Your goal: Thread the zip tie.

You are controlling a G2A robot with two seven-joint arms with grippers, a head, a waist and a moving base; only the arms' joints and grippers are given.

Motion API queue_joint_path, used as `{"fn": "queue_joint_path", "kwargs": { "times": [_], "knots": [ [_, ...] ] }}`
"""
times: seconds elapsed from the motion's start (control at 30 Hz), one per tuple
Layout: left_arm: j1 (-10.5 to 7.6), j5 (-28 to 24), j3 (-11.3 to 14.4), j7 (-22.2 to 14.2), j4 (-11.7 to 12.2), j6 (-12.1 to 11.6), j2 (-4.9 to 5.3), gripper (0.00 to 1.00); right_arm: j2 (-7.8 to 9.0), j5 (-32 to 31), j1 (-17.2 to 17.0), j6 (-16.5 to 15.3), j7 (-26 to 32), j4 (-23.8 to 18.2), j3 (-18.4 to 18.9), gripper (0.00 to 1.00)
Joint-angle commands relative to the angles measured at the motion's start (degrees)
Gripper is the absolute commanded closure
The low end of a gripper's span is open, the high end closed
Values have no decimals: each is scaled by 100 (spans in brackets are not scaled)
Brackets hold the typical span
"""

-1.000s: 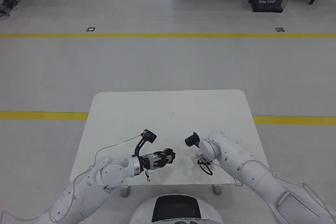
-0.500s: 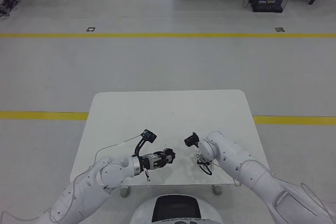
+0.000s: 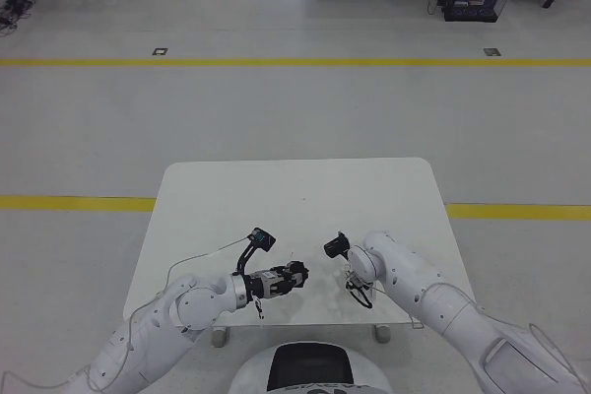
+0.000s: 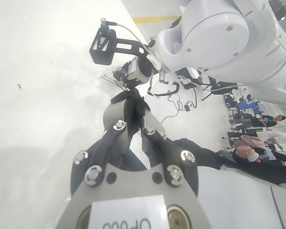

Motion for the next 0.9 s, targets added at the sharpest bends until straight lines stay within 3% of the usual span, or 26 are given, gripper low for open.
{"fn": "queue_joint_path", "kwargs": {
  "times": [0.0,0.17,0.3,0.53,0.7,0.87],
  "knots": [
    [0,0,0,0,0,0,0,100,-8,2,-8,-12,7,22,6,86],
    [0,0,0,0,0,0,0,100,-37,-1,-5,-34,9,73,15,88],
    [0,0,0,0,0,0,0,100,-60,-36,-5,-16,17,103,12,100],
    [0,0,0,0,0,0,0,100,-57,-91,-33,4,72,-26,97,100],
    [0,0,0,0,0,0,0,100,95,-297,-232,102,291,-688,400,100],
    [0,0,0,0,0,0,0,100,349,-649,-703,192,573,-1767,905,100]
  ]
}}
